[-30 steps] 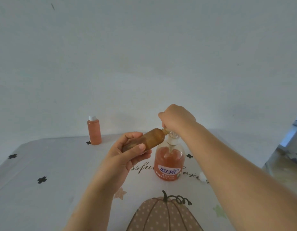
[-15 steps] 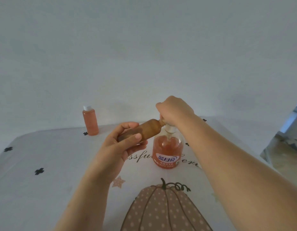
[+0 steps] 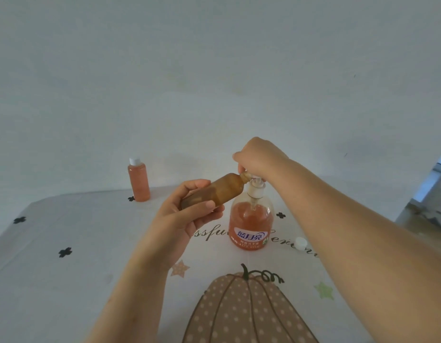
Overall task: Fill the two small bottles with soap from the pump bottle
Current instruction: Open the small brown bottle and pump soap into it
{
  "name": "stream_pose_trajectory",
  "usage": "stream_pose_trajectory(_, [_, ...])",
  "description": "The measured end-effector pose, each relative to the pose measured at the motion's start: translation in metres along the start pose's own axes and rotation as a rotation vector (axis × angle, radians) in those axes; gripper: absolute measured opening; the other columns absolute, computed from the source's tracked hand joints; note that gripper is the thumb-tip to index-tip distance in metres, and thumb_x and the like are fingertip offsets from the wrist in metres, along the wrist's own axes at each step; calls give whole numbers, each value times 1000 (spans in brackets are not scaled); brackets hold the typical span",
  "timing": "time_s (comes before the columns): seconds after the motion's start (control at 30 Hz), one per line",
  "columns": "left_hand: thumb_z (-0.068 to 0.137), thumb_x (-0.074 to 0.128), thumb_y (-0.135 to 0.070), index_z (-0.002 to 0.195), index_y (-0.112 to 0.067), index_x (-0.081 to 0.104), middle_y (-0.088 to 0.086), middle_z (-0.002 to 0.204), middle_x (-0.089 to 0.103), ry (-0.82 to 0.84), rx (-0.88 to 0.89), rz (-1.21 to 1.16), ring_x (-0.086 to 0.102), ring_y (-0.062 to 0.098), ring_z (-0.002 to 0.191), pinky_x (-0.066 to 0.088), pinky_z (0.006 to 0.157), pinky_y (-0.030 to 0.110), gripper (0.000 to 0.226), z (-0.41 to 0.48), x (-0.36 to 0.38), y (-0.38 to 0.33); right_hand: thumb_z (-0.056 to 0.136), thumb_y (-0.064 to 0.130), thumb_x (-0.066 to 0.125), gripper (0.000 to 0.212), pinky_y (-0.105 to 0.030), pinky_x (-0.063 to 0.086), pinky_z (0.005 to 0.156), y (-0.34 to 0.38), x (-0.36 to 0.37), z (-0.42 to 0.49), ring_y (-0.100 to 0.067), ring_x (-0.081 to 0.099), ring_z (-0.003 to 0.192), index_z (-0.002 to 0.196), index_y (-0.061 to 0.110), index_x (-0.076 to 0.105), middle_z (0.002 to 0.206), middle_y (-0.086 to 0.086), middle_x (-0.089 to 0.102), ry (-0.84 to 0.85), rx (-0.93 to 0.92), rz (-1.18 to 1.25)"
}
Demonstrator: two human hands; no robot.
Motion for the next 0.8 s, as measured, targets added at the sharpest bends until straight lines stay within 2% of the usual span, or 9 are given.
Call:
stream_pose_trajectory(0.2, [70,65,2,108,-8,63,13,97,71,-11,-14,46,69,33,83,59,76,34,39,1,-2,1,88,15,53,30,-28,40,58,-10,11,11,-23,50,54,104,6,77,69,-5,58,5,22,91])
stream_pose_trajectory(0.37, [70,66,4,105,-8,64,10,94,72,-27,-18,71,69,34,81,60,76,33,37,4,-8,2,86,19,58,23,-28,42,60,-14,22,15,-23,56,60,95,9,77,75,-5,67,6,10,97])
stream_pose_trajectory(0.63, [70,66,2,108,-7,63,12,97,72,-21,-25,66,70,35,83,60,78,35,39,1,-6,1,86,17,55,24,-26,40,57,-15,18,8,-23,51,52,95,8,76,66,-5,61,-34,17,110])
stream_pose_trajectory(0.8, [71,66,1,110,-7,62,15,98,71,-21,-17,39,70,33,84,59,77,34,40,0,-3,-3,88,19,52,26,-25,38,55,-7,1,2,-21,54,58,97,9,75,75,-3,64,-76,-4,43])
Point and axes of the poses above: each hand's wrist, its own z-axis towards the middle knuckle, its own x-axis out of the palm, y = z × x, the point moved 2 cm from there along z, towards the middle knuckle
